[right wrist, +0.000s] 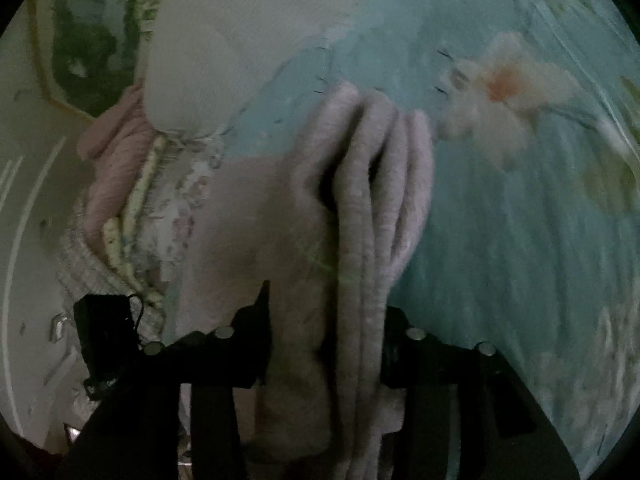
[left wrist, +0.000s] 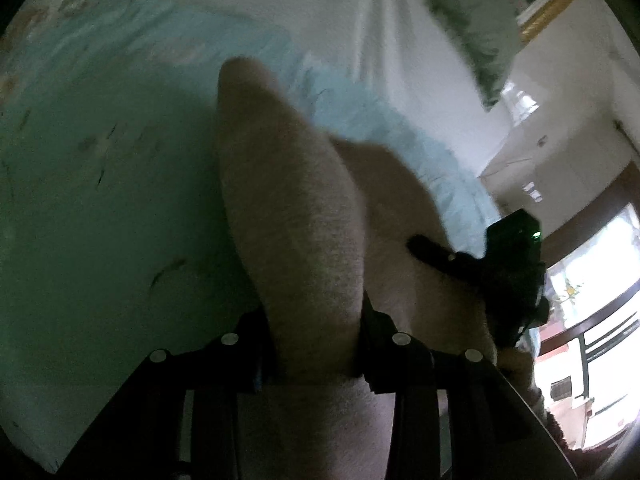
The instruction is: Fold small clothes
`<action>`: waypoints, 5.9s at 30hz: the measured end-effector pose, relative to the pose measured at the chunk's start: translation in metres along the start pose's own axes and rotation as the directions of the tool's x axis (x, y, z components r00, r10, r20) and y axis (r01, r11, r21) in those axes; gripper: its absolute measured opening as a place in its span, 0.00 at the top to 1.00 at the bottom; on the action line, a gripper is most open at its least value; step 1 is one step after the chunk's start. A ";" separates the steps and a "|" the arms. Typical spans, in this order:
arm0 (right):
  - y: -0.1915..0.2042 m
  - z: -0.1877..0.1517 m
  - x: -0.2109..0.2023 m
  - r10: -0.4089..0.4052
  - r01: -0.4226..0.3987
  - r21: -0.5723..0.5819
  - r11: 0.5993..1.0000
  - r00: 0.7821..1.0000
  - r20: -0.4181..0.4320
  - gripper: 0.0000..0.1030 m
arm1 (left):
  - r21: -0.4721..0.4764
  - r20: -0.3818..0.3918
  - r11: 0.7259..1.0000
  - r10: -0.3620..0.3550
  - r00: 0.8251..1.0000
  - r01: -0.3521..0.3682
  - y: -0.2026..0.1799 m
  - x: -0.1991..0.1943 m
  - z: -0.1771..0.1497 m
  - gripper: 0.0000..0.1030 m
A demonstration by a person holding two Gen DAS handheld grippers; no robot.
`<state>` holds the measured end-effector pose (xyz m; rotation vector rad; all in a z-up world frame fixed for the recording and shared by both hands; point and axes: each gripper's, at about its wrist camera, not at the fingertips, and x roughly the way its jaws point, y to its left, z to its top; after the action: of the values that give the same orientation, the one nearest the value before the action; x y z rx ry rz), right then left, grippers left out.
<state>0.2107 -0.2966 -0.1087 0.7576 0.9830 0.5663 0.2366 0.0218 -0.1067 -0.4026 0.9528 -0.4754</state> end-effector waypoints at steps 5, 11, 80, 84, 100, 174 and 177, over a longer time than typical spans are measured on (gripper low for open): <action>0.014 0.004 -0.037 -0.123 0.129 -0.050 0.990 0.987 0.102 0.32 | 0.000 0.002 0.994 0.111 0.994 -0.111 0.007 0.007 -0.012 0.43; 0.048 0.022 -0.057 -0.132 0.161 -0.179 0.970 0.977 0.165 0.34 | -0.030 0.102 0.987 0.162 0.982 -0.159 0.006 -0.017 -0.014 0.41; 0.040 -0.007 -0.053 -0.282 0.292 -0.103 0.951 0.954 0.102 0.96 | 0.144 0.030 0.971 0.187 0.982 -0.190 -0.023 0.036 0.029 0.71; 0.063 -0.039 -0.085 -0.202 0.218 -0.178 0.960 0.974 0.104 0.96 | 0.187 0.060 0.959 0.206 0.977 -0.214 -0.041 0.009 0.011 0.70; 0.020 -0.112 -0.093 -0.302 0.307 -0.144 0.941 0.952 0.051 1.00 | 0.251 -0.017 0.954 0.171 0.985 -0.161 -0.056 -0.022 -0.108 0.75; 0.119 -0.199 -0.091 -0.533 0.505 -0.452 0.736 0.843 0.073 0.04 | 0.294 0.125 0.774 0.551 0.825 -0.561 -0.091 -0.096 -0.164 0.19; 0.117 -0.190 -0.090 -0.530 0.502 -0.436 0.747 0.846 0.067 0.04 | 0.294 0.138 0.762 0.563 0.815 -0.577 -0.092 -0.094 -0.160 0.19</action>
<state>-0.0087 -0.2317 -0.0357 0.0407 1.0190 0.2990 0.0362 -0.0215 -0.0783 0.1884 0.8842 -0.0524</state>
